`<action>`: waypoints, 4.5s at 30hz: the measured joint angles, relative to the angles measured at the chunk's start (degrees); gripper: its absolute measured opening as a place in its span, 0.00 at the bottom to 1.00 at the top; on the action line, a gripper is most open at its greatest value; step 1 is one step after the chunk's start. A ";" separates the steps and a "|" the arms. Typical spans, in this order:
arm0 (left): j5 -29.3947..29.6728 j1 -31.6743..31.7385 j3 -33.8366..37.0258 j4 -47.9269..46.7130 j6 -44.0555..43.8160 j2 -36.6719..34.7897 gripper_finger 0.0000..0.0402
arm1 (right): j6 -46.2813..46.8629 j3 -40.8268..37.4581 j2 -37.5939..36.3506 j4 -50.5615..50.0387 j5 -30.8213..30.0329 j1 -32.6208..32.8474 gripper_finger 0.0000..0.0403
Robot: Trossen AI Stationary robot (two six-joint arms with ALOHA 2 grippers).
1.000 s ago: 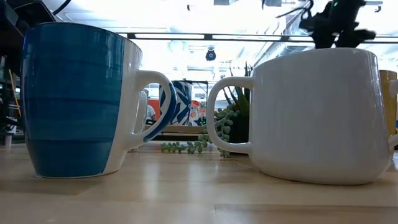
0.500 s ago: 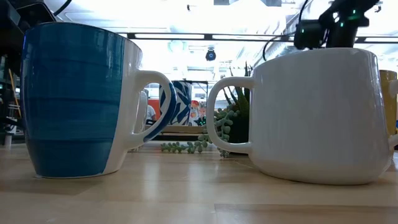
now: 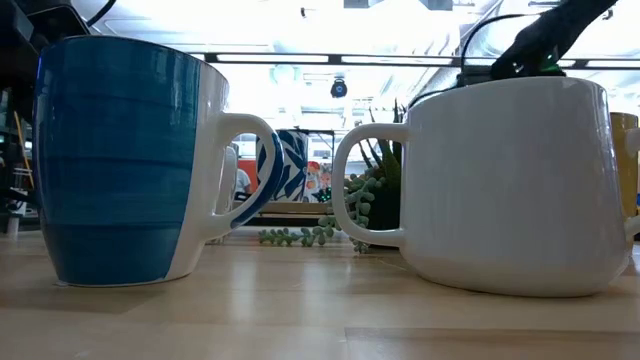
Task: Place coffee mugs
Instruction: Put the green mug on the shelf
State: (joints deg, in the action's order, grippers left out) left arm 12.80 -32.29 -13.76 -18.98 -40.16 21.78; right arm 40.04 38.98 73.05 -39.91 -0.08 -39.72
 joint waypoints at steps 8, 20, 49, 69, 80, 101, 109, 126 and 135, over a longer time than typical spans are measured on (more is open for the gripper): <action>-0.01 -0.01 -0.02 -0.02 -1.79 0.00 0.39 | -0.07 0.00 2.34 4.76 -1.69 -0.04 0.49; -0.01 -0.03 -0.04 0.00 -1.79 0.00 0.39 | -2.94 0.47 1.45 1.48 -5.83 -0.52 0.03; -0.50 -0.03 -0.04 -0.70 -1.62 0.01 0.39 | -6.64 29.02 -7.77 8.92 -13.80 8.75 0.00; -0.66 -0.03 -0.04 -1.18 -1.20 0.00 0.39 | -20.22 63.68 25.46 -18.94 -14.08 17.47 0.00; -0.68 -0.01 -0.04 -1.14 -1.62 0.02 0.39 | -23.27 63.39 32.99 -21.22 -11.65 19.44 0.00; -0.66 -0.02 -0.04 -0.80 -1.73 0.02 0.39 | -18.01 63.30 42.51 -18.78 -11.60 18.71 0.00; -0.66 -0.03 -0.04 -0.80 -1.72 0.02 0.39 | -17.96 63.28 43.28 -16.26 -11.08 16.36 0.00; -0.66 -0.01 -0.04 -0.83 -1.68 0.02 0.39 | -17.99 63.28 44.41 -16.54 -7.86 14.62 0.00; -0.66 -0.03 -0.04 -0.85 -1.68 0.00 0.39 | -18.53 63.28 45.22 -15.38 -8.28 14.62 0.00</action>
State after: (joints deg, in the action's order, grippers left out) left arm 12.14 -32.31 -13.80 -19.83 -41.85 21.78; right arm 21.52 102.26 118.27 -55.29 -8.36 -25.10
